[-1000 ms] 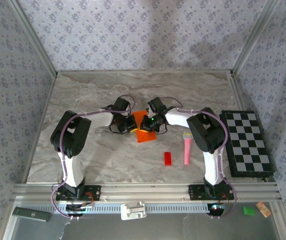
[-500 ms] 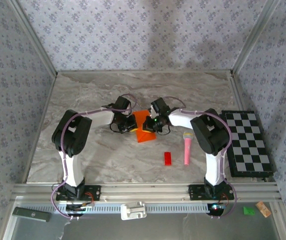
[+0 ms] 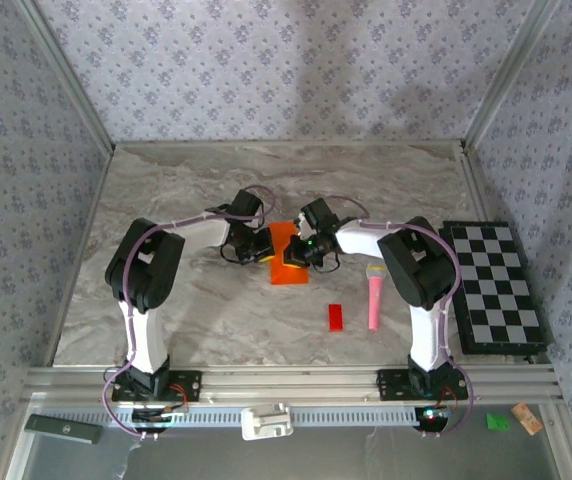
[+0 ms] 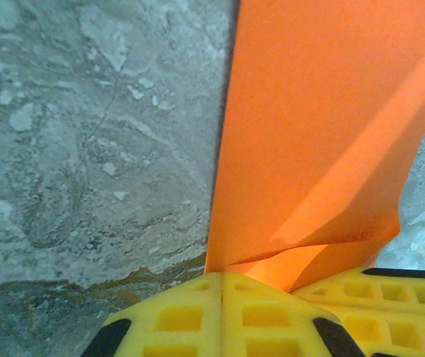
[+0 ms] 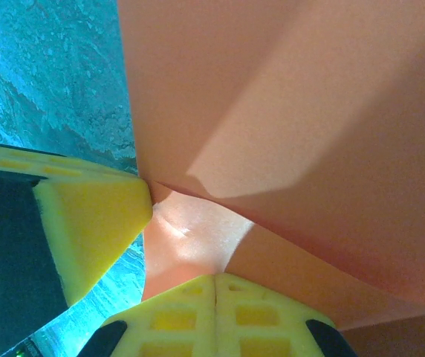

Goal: Fold a paper plane with a square sheet of paper (pick it up from the middle)
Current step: Fold the triangle a second time at the center of the table.

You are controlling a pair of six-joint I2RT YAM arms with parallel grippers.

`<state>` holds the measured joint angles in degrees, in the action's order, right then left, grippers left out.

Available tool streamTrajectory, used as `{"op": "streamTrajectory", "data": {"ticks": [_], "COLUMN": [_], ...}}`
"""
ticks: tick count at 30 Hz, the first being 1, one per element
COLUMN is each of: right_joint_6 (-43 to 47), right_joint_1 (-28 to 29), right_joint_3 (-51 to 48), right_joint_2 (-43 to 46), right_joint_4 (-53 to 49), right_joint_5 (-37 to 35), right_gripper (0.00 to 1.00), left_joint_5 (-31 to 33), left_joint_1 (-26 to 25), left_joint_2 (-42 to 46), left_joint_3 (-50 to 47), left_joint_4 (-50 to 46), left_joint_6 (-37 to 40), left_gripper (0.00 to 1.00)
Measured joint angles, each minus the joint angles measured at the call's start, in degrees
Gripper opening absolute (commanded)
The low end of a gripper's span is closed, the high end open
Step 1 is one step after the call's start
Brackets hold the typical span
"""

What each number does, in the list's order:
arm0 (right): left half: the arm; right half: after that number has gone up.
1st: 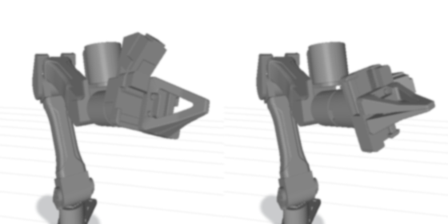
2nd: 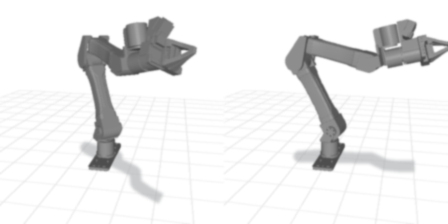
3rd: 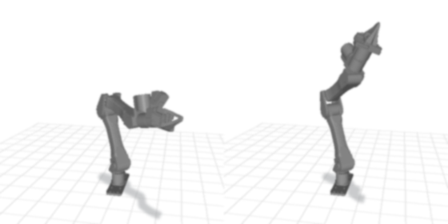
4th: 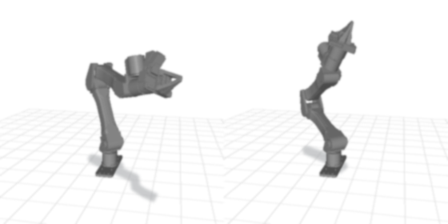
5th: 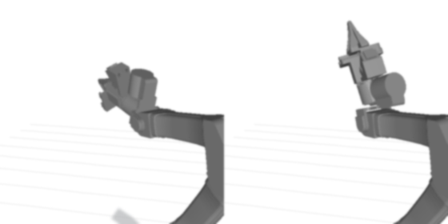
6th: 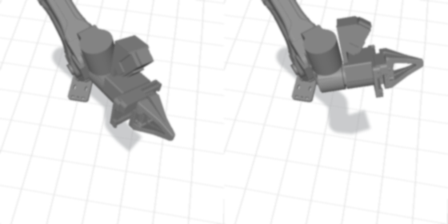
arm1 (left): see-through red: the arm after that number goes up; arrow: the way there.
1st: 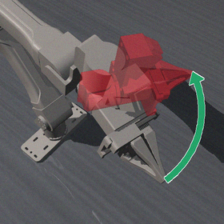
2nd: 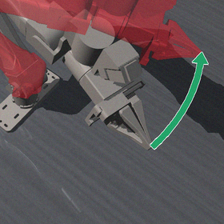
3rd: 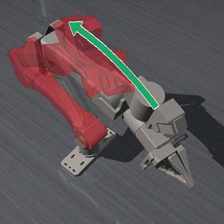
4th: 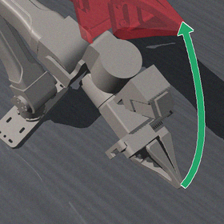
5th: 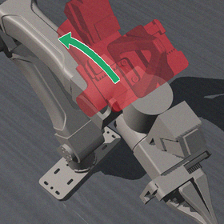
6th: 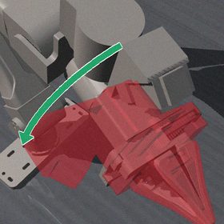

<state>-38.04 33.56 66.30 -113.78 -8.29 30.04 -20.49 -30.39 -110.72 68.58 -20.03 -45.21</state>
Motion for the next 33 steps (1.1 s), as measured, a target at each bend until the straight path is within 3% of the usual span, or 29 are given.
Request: {"op": "streamTrajectory", "data": {"ticks": [6,14,33], "right_joint_6": [-0.11,-0.42,-0.5], "right_joint_1": [0.24,0.79,1.03], "right_joint_3": [0.59,2.69,3.23], "right_joint_2": [-0.42,-1.05,-1.16], "right_joint_4": [-0.28,-3.28,-4.2], "right_joint_5": [-0.28,-1.84,-2.45], "right_gripper": [0.05,0.04,0.04], "left_joint_5": [0.07,-3.98,-8.9], "left_joint_1": [0.0,-0.17,-2.01], "left_joint_2": [2.34,12.02,8.0], "left_joint_3": [-0.31,-9.92,-12.94], "left_joint_4": [0.63,4.35,8.17], "left_joint_6": [-0.04,-3.93,-5.38], "left_gripper": [0.07,0.07,0.06]}}
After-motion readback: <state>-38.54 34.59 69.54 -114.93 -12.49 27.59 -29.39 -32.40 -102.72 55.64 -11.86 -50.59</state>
